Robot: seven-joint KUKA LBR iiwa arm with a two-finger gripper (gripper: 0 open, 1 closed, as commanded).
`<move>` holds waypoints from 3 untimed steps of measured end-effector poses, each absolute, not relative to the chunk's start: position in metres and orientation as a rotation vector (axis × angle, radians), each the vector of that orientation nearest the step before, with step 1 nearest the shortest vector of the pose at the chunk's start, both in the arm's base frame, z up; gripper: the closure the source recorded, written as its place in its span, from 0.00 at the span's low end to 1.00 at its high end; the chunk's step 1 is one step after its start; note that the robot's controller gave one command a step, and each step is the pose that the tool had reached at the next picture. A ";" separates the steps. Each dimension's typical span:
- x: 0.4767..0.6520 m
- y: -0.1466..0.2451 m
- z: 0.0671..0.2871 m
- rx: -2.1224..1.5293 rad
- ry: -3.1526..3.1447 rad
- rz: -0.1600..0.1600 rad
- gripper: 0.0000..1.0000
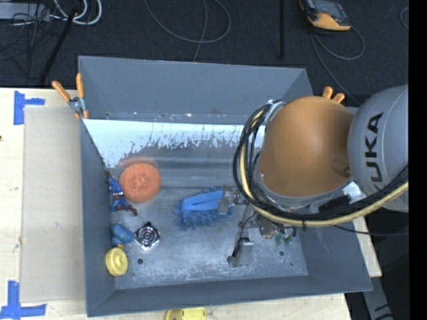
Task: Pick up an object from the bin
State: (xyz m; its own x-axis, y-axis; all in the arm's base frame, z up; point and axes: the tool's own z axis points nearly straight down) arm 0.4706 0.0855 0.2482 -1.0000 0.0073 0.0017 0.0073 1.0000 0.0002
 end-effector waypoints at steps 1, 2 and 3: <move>0.471 0.086 0.248 -0.012 -3.140 0.000 0.00; 0.532 0.091 0.209 0.018 -3.149 -0.002 0.00; 0.546 0.107 0.170 -0.038 -3.148 -0.002 0.00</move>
Offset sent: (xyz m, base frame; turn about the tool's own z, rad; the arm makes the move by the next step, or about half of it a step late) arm 0.0785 0.0062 -0.0549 -0.0244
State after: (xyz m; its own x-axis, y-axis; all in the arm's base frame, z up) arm 0.5460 0.1066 0.1698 -0.9997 0.0242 -0.0062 0.0242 0.9997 0.0012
